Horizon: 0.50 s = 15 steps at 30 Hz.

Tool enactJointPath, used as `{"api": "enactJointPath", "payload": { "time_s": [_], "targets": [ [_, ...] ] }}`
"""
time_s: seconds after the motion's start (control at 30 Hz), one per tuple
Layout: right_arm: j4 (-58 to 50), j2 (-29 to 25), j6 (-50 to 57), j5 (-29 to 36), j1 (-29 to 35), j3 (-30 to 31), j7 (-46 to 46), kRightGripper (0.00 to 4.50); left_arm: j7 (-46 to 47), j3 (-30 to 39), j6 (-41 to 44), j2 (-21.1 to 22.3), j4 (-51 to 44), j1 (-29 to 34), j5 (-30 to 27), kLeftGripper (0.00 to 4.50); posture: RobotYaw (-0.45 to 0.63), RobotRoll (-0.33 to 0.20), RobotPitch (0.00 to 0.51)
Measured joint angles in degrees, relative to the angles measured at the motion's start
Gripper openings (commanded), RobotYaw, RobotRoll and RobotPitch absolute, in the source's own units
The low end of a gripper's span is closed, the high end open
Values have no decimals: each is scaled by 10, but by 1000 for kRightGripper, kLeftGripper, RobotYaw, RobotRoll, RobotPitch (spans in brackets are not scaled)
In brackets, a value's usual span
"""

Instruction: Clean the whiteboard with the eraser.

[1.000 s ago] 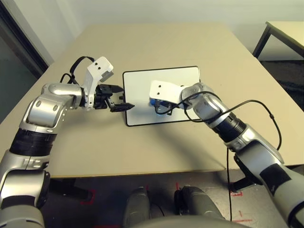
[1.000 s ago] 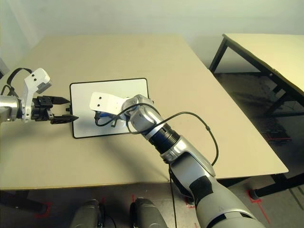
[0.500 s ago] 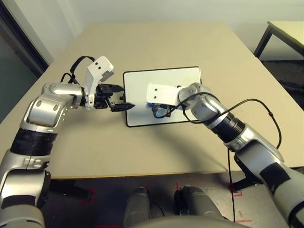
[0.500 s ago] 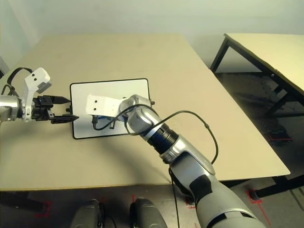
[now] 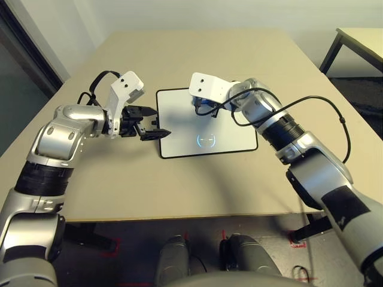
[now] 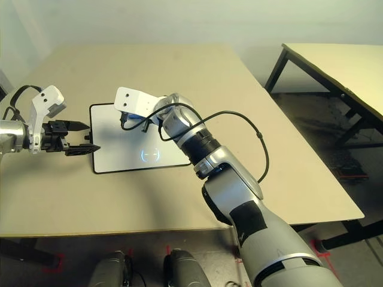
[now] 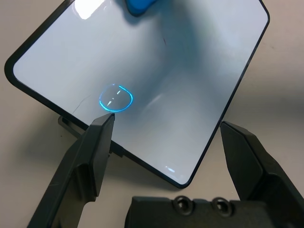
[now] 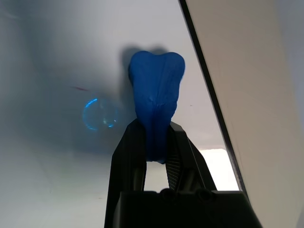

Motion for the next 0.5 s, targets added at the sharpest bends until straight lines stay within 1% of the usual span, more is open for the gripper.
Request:
{"api": "enactJointPath", "payload": {
  "time_s": [0.13, 0.2, 0.27, 0.33, 0.5],
  "targets": [
    [-124, -15, 59, -3, 74, 34, 51, 563, 0, -1, 0, -1, 0, -1, 1, 4500, 8, 0, 29],
    [-150, -19, 79, -4, 85, 48, 66, 563, -1, -2, 0, -1, 1, -3, 1, 4500, 5, 0, 28],
    [-151, -21, 84, -6, 82, 48, 67, 563, -3, -4, 0, -1, 2, -8, 2, 4500, 4, 0, 26],
    [-128, -17, 81, -6, 69, 47, 63, 563, -5, -4, 0, -1, 5, -11, 3, 4500, 3, 0, 27],
    [-20, -1, 40, -5, -6, 13, 16, 563, -6, -6, -2, -2, 9, -15, 4, 4500, 3, 0, 25]
  ]
}}
